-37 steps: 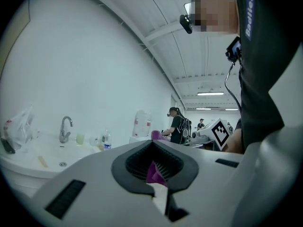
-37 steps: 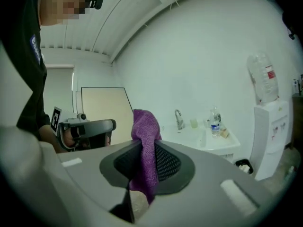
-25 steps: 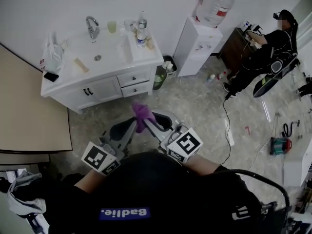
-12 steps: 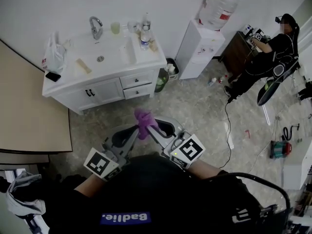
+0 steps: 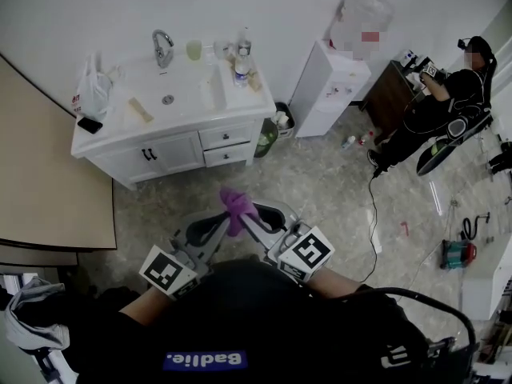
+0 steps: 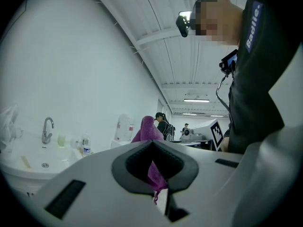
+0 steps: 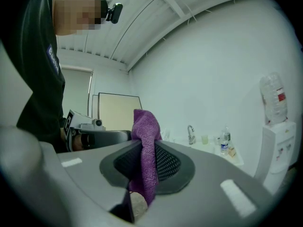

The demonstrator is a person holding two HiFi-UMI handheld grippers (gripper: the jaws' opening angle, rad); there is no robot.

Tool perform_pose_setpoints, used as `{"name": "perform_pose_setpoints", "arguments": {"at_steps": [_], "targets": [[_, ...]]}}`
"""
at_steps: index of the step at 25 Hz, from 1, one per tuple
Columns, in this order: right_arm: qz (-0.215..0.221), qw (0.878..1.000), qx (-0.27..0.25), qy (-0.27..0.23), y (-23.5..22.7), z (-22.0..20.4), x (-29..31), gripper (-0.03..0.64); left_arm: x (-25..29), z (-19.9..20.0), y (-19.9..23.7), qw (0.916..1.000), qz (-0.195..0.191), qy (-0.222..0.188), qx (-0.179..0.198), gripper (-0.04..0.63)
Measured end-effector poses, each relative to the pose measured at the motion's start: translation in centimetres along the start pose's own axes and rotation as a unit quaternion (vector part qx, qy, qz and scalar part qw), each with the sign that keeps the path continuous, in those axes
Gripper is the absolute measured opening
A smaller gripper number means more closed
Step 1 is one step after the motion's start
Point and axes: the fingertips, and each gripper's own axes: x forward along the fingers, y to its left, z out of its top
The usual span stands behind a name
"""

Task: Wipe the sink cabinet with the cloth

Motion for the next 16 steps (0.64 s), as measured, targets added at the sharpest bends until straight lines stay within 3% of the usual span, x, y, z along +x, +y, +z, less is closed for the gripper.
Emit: {"name": "perform_pose_setpoints", "arguments": {"at_steps": [16], "targets": [[0.001, 1.0, 0.003, 0.002, -0.3, -0.25, 0.39, 0.058, 0.05, -0.46, -0.27, 0.9999, -0.003, 0.008, 0.009, 0.003]]}}
